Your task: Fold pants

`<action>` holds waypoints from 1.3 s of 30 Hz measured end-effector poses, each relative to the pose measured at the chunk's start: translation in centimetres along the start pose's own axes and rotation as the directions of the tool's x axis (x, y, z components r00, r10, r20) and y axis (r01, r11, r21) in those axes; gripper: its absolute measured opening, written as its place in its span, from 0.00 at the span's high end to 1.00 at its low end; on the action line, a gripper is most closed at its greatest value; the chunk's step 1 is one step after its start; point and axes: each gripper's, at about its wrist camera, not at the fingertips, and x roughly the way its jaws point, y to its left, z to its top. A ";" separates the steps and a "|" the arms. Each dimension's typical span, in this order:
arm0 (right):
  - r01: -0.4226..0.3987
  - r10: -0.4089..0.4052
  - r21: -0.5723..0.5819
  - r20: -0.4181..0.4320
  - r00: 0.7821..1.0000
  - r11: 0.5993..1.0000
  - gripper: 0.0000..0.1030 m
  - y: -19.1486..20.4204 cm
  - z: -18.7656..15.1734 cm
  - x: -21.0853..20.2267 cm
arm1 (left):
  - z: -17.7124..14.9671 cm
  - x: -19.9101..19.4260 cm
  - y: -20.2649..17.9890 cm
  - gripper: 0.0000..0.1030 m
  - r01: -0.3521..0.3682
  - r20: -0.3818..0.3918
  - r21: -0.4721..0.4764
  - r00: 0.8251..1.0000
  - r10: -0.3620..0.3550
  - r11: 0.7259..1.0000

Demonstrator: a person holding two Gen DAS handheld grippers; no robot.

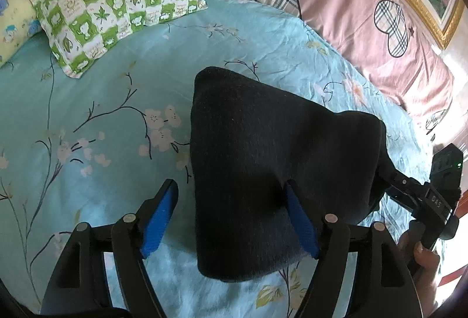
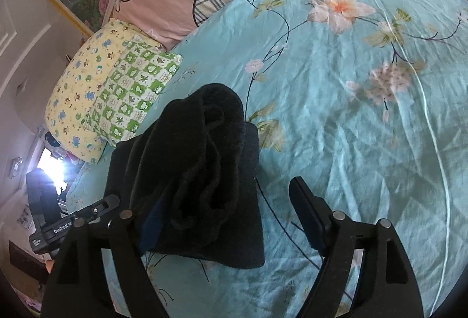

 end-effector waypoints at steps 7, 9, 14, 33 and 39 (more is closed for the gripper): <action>0.020 -0.018 -0.073 0.029 0.999 0.997 0.22 1.8 -0.5 -1.1 | -0.8 -1.6 -0.5 0.22 -0.014 0.023 0.021 1.000 0.014 1.000; 0.024 -0.020 -0.098 0.042 0.999 0.995 0.20 2.5 -0.7 -1.5 | -1.0 -1.9 -0.6 0.22 -0.009 0.024 0.023 1.000 0.009 1.000; 0.022 -0.013 -0.133 0.068 0.998 0.991 0.14 3.8 -1.5 -2.6 | -1.8 -2.5 -0.5 0.21 -0.026 0.017 0.028 1.000 0.025 0.999; 0.093 -0.079 -0.415 0.051 0.996 0.905 0.05 8.8 -6.3 -3.0 | -4.9 -4.7 -1.6 0.21 -0.144 0.079 0.075 0.987 0.138 0.987; 0.125 -0.108 -0.464 0.062 0.992 0.877 0.05 9.4 -7.3 -2.8 | -5.8 -4.6 -1.7 0.20 -0.158 0.072 0.085 0.986 0.152 0.984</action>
